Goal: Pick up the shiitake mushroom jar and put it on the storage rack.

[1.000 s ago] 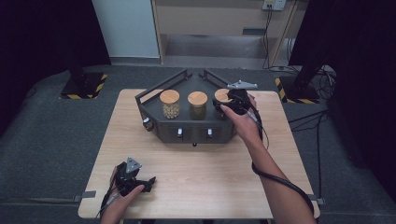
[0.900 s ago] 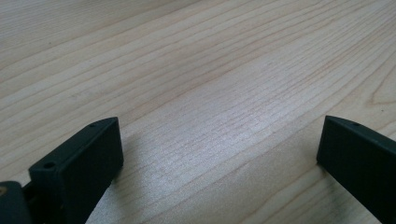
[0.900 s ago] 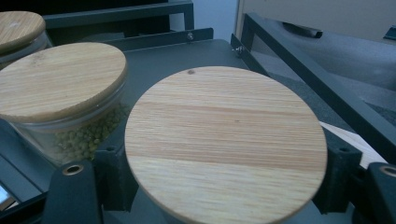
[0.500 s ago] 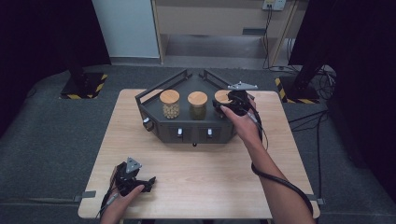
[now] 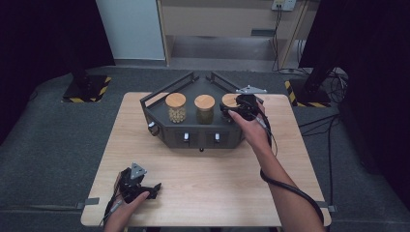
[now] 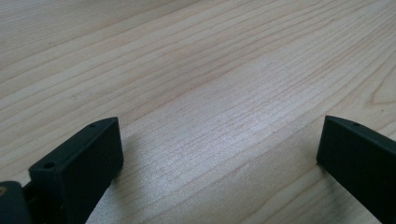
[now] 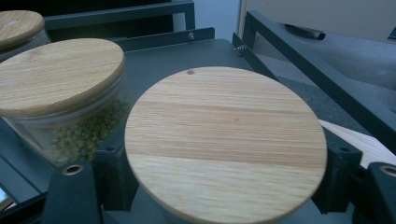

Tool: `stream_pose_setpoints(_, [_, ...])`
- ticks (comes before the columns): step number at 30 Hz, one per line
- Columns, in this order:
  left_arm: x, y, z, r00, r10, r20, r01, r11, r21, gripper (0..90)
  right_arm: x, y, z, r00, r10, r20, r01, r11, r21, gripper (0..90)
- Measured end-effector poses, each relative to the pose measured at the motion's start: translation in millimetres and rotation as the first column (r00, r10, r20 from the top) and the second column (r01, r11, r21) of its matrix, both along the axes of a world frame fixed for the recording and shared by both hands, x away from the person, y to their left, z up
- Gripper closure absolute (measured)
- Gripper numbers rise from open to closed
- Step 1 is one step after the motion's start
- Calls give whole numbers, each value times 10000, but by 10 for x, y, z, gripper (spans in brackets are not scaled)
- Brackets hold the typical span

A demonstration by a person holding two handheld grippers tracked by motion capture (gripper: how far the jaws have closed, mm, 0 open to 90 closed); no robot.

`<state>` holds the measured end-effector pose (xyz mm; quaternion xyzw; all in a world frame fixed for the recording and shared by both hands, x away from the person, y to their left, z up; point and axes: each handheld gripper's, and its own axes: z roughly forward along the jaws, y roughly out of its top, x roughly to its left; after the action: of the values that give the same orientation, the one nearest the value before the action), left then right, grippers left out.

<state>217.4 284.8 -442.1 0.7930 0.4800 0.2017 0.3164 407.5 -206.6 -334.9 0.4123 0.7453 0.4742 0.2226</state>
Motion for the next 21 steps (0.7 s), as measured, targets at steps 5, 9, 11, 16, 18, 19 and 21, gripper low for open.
stream_pose_setpoints(5, [0,0,0,10000,-3,0,3,10000,3,0,-7,28,-12,10000,-27,63,27,10000,-64,252])
stream_pose_setpoints(9, [0,0,0,10000,0,-1,0,10000,1,0,-6,24,-11,10000,-10,64,11,10000,-73,252])
stream_pose_setpoints(11, [0,0,0,10000,0,-1,0,10000,0,0,-6,23,-14,10000,-14,66,15,10000,-57,251])
stream_pose_setpoints(16, [0,0,0,10000,-1,-1,1,10000,2,0,10,10,-15,10000,19,-12,-19,10000,14,249])
stream_pose_setpoints(18, [0,0,0,10000,0,0,0,10000,-1,0,10,8,-16,10000,30,-10,-30,10000,8,249])
stream_pose_setpoints(19, [0,0,0,10000,1,0,-1,10000,-2,0,11,8,-16,10000,42,0,-42,10000,0,249])
stream_pose_setpoints(21, [0,0,0,10000,1,1,-1,10000,0,0,11,6,-15,10000,45,-3,-45,10000,2,249])
